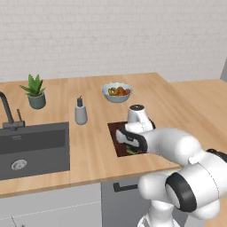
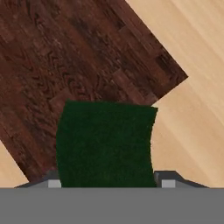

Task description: Pick up the sponge from the counter and clean the cutting board by briefly scrubbing or pressing down on the cutting board. Once finished, release the sponge.

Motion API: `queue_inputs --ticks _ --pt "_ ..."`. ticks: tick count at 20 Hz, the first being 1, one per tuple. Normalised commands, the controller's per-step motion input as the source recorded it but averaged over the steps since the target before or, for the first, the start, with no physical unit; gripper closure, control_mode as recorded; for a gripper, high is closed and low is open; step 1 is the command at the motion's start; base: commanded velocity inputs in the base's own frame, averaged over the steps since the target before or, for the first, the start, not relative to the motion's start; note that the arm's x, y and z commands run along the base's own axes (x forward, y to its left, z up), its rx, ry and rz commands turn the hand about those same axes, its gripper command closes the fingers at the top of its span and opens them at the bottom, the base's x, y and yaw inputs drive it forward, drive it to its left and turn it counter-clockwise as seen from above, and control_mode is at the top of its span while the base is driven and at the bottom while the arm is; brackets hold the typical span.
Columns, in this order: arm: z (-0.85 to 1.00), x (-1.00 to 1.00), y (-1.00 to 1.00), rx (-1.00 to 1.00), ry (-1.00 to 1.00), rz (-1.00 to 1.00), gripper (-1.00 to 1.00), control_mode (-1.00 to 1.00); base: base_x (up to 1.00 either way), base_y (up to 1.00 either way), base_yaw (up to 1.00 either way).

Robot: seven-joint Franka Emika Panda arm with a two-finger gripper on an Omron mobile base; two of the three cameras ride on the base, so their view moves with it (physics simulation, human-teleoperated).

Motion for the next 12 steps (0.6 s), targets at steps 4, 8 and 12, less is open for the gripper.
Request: queue_inputs --ticks 4,8,12 --pt "-0.18 0.50 0.14 0.03 0.00 -0.04 1.00 -1.00 0.00 0.00 0.00" --pt "-0.29 0.13 0.12 0.00 0.05 -0.04 1.00 -1.00 0.00 0.00 0.00" --pt "-0.49 0.08 0.36 0.00 0.04 -0.20 1.00 -1.00 0.00 0.00 0.00"
